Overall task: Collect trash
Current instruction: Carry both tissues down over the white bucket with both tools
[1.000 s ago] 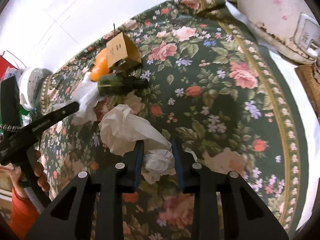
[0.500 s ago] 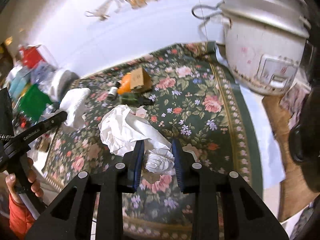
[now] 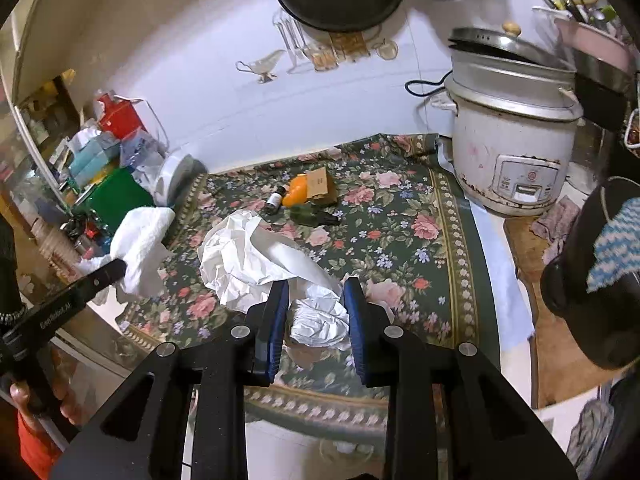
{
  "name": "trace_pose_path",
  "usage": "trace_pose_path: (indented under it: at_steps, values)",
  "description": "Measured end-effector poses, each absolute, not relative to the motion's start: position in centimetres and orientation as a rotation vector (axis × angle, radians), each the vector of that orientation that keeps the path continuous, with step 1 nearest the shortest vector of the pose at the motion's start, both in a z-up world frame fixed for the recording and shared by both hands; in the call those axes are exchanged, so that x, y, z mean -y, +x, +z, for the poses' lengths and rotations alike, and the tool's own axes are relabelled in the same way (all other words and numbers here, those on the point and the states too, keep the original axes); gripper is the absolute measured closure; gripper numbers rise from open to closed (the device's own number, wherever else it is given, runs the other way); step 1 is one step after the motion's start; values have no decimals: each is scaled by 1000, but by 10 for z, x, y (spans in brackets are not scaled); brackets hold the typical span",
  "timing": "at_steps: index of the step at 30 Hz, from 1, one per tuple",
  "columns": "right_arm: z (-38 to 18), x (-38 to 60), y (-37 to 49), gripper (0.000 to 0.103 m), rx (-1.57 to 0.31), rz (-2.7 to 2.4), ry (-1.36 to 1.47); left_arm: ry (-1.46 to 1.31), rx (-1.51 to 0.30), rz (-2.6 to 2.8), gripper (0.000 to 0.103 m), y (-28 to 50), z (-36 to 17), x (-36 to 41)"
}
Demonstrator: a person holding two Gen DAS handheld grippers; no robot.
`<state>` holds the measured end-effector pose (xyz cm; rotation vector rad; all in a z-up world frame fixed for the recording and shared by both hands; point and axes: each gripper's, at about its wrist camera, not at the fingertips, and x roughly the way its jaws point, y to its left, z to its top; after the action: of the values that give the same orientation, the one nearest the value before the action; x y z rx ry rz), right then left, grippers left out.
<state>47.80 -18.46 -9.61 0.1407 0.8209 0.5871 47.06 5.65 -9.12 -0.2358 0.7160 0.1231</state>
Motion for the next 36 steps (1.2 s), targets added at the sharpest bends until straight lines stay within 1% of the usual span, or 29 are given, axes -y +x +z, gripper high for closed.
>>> trace_pose_path:
  at_steps: [9, 17, 22, 30, 36]
  values:
    - [-95, 165, 401, 77, -821, 527, 152, -202, -737, 43, 99, 392, -101, -71]
    - [-120, 139, 330, 77, -875, 507, 185, -167, -810, 4, 99, 309, -129, -90]
    - [-141, 124, 299, 77, -947, 515, 179, -179, -880, -8, 99, 276, -151, -95]
    - [-183, 121, 273, 77, -1054, 488, 152, -188, -1005, -36, 99, 253, -204, -84]
    - [-242, 133, 279, 77, -1147, 463, 121, -208, -1099, -24, 99, 261, -268, -69]
